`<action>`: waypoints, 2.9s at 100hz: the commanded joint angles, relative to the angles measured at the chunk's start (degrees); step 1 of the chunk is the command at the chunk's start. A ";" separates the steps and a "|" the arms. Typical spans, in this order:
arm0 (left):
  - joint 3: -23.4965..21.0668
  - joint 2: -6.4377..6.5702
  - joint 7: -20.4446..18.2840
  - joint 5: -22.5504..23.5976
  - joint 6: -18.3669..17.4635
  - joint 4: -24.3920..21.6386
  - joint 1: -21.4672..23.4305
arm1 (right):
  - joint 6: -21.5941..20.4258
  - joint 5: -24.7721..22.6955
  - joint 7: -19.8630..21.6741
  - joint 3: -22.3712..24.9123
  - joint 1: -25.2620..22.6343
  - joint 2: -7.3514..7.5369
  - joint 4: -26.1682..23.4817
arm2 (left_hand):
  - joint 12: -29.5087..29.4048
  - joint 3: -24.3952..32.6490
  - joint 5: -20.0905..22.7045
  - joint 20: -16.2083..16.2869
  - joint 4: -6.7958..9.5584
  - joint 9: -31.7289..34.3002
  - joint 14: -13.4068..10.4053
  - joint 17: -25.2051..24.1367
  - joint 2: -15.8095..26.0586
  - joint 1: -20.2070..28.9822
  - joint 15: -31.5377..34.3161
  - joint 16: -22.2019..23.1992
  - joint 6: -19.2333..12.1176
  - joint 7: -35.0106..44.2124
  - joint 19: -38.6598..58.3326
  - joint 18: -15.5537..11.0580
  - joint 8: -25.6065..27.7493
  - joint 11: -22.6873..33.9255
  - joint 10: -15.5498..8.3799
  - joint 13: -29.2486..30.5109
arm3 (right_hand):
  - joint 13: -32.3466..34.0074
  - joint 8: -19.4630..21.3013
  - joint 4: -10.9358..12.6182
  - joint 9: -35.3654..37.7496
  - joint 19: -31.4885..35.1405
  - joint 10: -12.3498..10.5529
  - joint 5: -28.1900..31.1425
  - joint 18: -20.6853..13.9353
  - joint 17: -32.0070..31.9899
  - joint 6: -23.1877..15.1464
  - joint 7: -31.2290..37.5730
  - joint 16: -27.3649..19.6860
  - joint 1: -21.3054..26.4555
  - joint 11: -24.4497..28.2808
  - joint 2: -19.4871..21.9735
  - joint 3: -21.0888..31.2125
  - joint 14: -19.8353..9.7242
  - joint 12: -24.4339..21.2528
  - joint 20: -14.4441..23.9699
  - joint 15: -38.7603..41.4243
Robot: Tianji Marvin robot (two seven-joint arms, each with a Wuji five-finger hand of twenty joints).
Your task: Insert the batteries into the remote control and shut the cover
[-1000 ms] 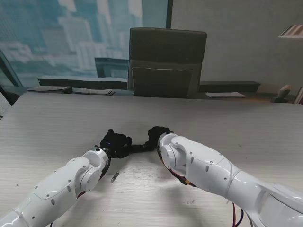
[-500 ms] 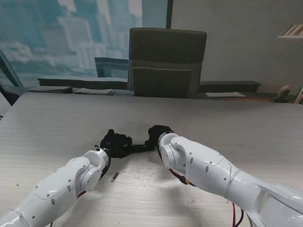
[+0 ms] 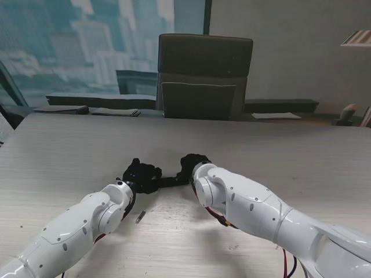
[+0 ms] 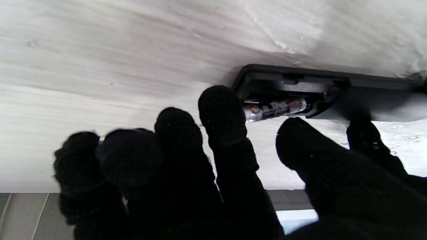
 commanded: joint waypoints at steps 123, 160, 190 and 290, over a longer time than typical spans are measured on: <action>1.23 -0.07 -0.90 -0.01 -0.36 1.37 0.64 | -1.06 3.02 1.07 -2.81 1.74 -3.34 3.87 | 2.52 0.22 3.90 1.10 0.04 6.89 0.65 0.33 1.95 5.59 1.11 0.74 -5.04 8.53 1.52 0.58 1.00 4.37 -4.27 2.20 | 3.31 -1.08 2.92 4.26 4.96 3.85 1.30 1.58 4.45 0.66 2.85 0.80 5.67 1.79 -5.00 9.42 -0.37 0.42 -1.22 3.03; 1.58 -0.14 -0.56 -0.19 -0.73 1.59 0.46 | -0.88 3.64 0.54 -2.94 1.87 -4.12 4.75 | 2.60 -0.13 3.97 1.13 0.31 7.12 0.71 0.31 2.03 5.60 1.34 0.82 -5.13 9.53 1.55 0.63 0.95 4.61 -4.31 2.39 | 3.48 -2.16 2.90 4.94 5.82 3.52 1.38 2.04 6.66 1.58 4.00 2.37 5.85 2.82 -5.01 9.87 -1.58 1.02 -2.19 4.86; 2.29 -0.22 -0.06 -0.22 -0.93 2.03 0.05 | -0.91 4.14 -0.70 -2.95 1.96 -5.20 5.83 | 4.92 0.84 4.18 1.21 -0.43 8.63 0.55 0.53 1.42 7.99 1.50 0.79 -5.59 10.52 1.71 0.55 1.02 3.59 -4.68 2.90 | 3.55 -0.54 3.08 5.06 6.85 3.26 0.85 1.73 8.17 2.34 4.82 3.28 6.06 3.91 -4.85 9.39 -2.69 1.69 -3.08 6.20; 2.79 -0.36 0.23 -0.70 -1.01 2.41 -0.17 | -2.99 5.82 -1.18 -3.90 1.44 -6.90 7.40 | 5.81 0.56 4.94 1.26 -0.34 9.63 0.57 0.66 1.63 7.69 1.89 0.87 -5.92 11.33 1.78 0.66 0.87 3.53 -4.55 3.51 | 3.49 1.96 1.38 2.66 6.72 2.87 -2.37 1.28 6.17 1.32 5.13 2.22 -3.39 3.39 1.55 4.29 -2.53 1.51 -5.66 3.35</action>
